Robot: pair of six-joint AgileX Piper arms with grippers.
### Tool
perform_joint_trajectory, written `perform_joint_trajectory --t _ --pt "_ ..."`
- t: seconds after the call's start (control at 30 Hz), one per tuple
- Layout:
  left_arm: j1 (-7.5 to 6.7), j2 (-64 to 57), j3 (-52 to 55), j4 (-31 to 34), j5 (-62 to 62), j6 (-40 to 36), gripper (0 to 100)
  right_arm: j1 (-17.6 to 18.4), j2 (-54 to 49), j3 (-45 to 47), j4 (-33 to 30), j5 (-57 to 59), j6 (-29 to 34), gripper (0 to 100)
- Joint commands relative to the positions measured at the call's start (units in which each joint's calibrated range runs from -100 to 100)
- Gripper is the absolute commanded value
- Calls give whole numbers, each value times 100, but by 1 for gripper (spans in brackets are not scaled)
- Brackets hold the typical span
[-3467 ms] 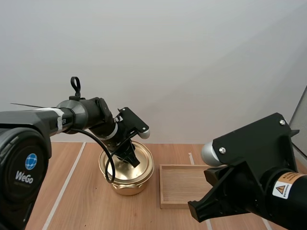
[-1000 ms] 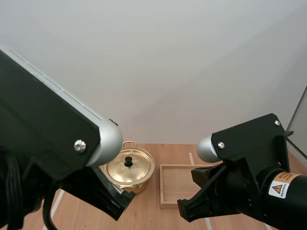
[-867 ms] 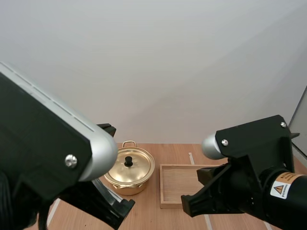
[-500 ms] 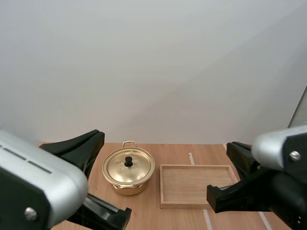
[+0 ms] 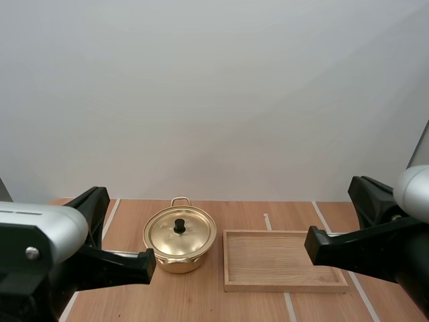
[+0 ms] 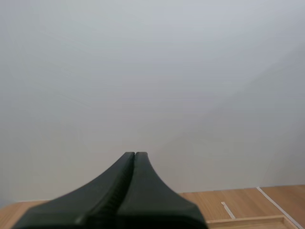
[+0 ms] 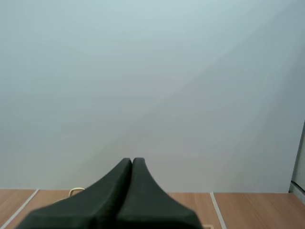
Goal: Open the lid, put the grape in the pot, and close it
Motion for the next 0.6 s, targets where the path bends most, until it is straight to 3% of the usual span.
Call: perform_joint_trajectory --t 0.0,0.27,0.57 --pt "15 -24 205 129 -547 -290 0 -27 -37 347 -106 -668 -18 0" --pt "15 -24 405 242 -615 -243 0 -27 -37 2224 -223 -2905 -681 0" --pt "15 -24 1946 242 -2970 419 0 -27 -37 3970 -188 -4244 -672 0"
